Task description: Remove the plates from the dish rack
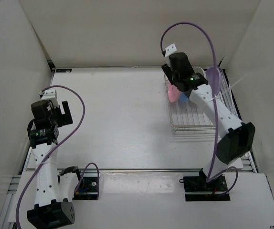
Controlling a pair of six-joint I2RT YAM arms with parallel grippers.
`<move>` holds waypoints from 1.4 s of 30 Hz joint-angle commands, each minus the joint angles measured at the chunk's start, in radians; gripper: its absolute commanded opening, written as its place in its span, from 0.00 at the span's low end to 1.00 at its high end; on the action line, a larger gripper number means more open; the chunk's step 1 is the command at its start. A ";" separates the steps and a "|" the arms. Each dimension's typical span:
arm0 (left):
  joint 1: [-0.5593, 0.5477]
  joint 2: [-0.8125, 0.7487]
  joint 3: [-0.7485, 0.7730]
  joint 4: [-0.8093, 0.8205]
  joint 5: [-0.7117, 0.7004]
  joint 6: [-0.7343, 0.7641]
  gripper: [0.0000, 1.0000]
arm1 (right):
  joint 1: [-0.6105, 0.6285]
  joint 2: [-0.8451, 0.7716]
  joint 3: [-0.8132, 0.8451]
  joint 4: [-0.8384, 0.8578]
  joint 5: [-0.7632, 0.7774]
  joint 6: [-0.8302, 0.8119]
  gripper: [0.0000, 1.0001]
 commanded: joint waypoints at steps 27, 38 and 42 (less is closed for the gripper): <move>-0.004 -0.053 -0.012 -0.001 -0.014 0.012 1.00 | -0.051 0.331 0.058 0.209 0.163 -0.112 0.51; -0.004 -0.044 -0.022 0.008 -0.014 0.012 1.00 | -0.051 0.351 0.067 0.200 0.210 -0.112 0.25; -0.004 -0.044 -0.031 0.009 -0.005 0.012 1.00 | -0.042 0.360 0.076 0.200 0.236 -0.132 0.22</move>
